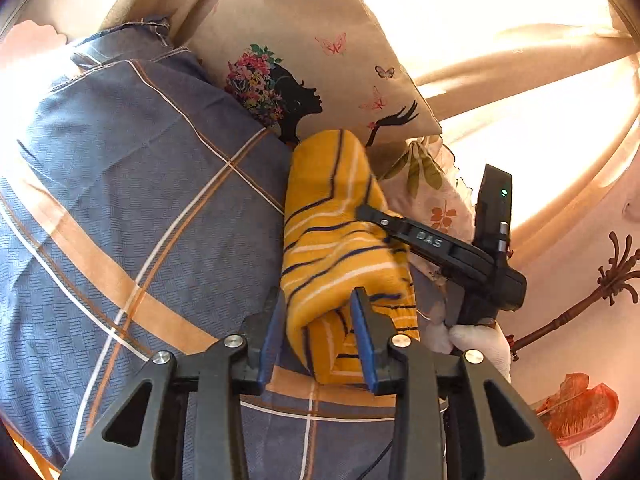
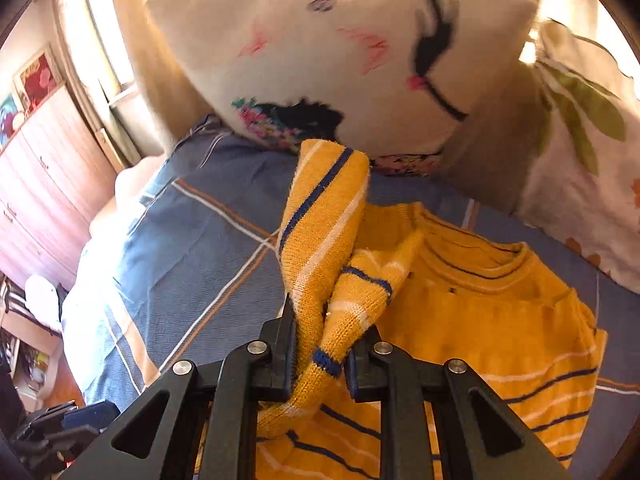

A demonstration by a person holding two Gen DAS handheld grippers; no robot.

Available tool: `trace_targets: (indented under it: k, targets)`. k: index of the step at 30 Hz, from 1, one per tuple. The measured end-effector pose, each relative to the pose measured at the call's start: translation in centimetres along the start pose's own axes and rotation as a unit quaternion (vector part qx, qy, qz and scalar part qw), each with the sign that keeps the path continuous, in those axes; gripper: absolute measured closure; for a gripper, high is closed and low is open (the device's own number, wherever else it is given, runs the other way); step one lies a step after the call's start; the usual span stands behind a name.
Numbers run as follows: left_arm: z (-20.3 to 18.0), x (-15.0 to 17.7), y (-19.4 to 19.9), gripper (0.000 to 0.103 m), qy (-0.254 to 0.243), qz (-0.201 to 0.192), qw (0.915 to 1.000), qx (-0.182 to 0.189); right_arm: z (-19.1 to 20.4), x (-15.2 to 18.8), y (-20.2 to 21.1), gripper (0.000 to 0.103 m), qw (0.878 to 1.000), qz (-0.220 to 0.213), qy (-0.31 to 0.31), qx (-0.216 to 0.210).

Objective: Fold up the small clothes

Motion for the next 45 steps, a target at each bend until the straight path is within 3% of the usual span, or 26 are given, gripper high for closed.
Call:
trace_targets:
  k: [5, 10, 13, 17, 22, 25, 28, 29, 31, 32, 33, 37, 38, 39, 42, 45]
  targets:
    - [-2.6, 1.8, -4.1, 0.071, -0.014, 0.053, 0.9984, 0.008, -10.8, -0.2, 5.4, 0.084, 0.996, -0.033, -0.086, 0.006]
    - [-5.9, 3.1, -8.5, 0.071, -0.04, 0.1, 0.994, 0.021, -21.1, 2.1, 7.4, 0.088, 0.984, -0.033, -0.171, 0.02]
    - [-8.2, 3.9, -10.5, 0.071, -0.068, 0.122, 0.99, 0.023, -24.3, 3.8, 7.3, 0.089, 0.98, -0.028, -0.196, 0.028]
    - [-10.7, 4.5, -13.7, 0.069, -0.1, 0.146, 0.9838, 0.026, -25.2, 5.4, 6.6, 0.089, 0.98, -0.025, -0.195, 0.02]
    - [-11.7, 5.8, -17.7, 0.061, -0.124, 0.174, 0.977, 0.003, -24.6, 6.4, 6.2, 0.088, 0.985, -0.025, -0.167, 0.034]
    - [-12.2, 6.0, -17.9, 0.061, -0.144, 0.174, 0.9741, -0.005, -24.6, 7.0, 6.2, 0.088, 0.986, -0.023, -0.161, 0.036]
    - [-12.8, 5.2, -16.6, 0.06, -0.149, 0.17, 0.974, 0.017, -24.7, 6.8, 6.9, 0.083, 0.986, -0.029, -0.162, 0.041]
    - [-12.9, 4.7, -16.0, 0.06, -0.152, 0.161, 0.9749, 0.017, -24.8, 6.4, 7.5, 0.08, 0.985, -0.039, -0.162, 0.042]
    - [-12.4, 3.6, -14.8, 0.06, -0.163, 0.142, 0.9764, 0.0, -24.6, 5.1, 8.7, 0.056, 0.982, -0.064, -0.174, 0.027]
    - [-12.3, 3.0, -14.4, 0.06, -0.167, 0.133, 0.9768, -0.007, -24.6, 4.4, 9.2, 0.039, 0.98, -0.076, -0.186, 0.014]
    - [-12.2, 2.5, -14.4, 0.06, -0.168, 0.128, 0.9774, -0.012, -24.5, 3.7, 9.3, 0.033, 0.977, -0.084, -0.196, 0.004]
    - [-11.0, 2.3, -13.9, 0.059, -0.148, 0.126, 0.9807, -0.017, -23.7, 2.0, 6.8, 0.033, 0.976, -0.065, -0.207, 0.001]
    - [-11.0, 2.3, -13.9, 0.059, -0.147, 0.127, 0.9808, -0.018, -23.6, 1.9, 5.8, 0.05, 0.976, -0.052, -0.21, -0.001]
    - [-10.8, 2.3, -13.9, 0.059, -0.148, 0.126, 0.9808, -0.02, -23.2, 2.0, 5.0, 0.08, 0.977, -0.039, -0.211, -0.015]
    - [-10.0, 1.7, -13.6, 0.058, -0.145, 0.119, 0.9818, -0.027, -22.8, 2.5, 5.3, 0.085, 0.979, -0.041, -0.197, -0.016]
    - [-8.7, 0.8, -14.4, 0.051, -0.137, 0.119, 0.9827, -0.036, -23.7, 3.8, 6.3, 0.095, 0.984, -0.045, -0.173, 0.027]
Point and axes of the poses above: each gripper's, at about its wrist camera, not at the fingertips, and y roughly against the way its jaws point, z to its left, x to its underside, the point moved 10 cm from there along -y, roughly the way its jaws point, and after that the axes turned 15 degrees about -y, right-handed, at the moved point
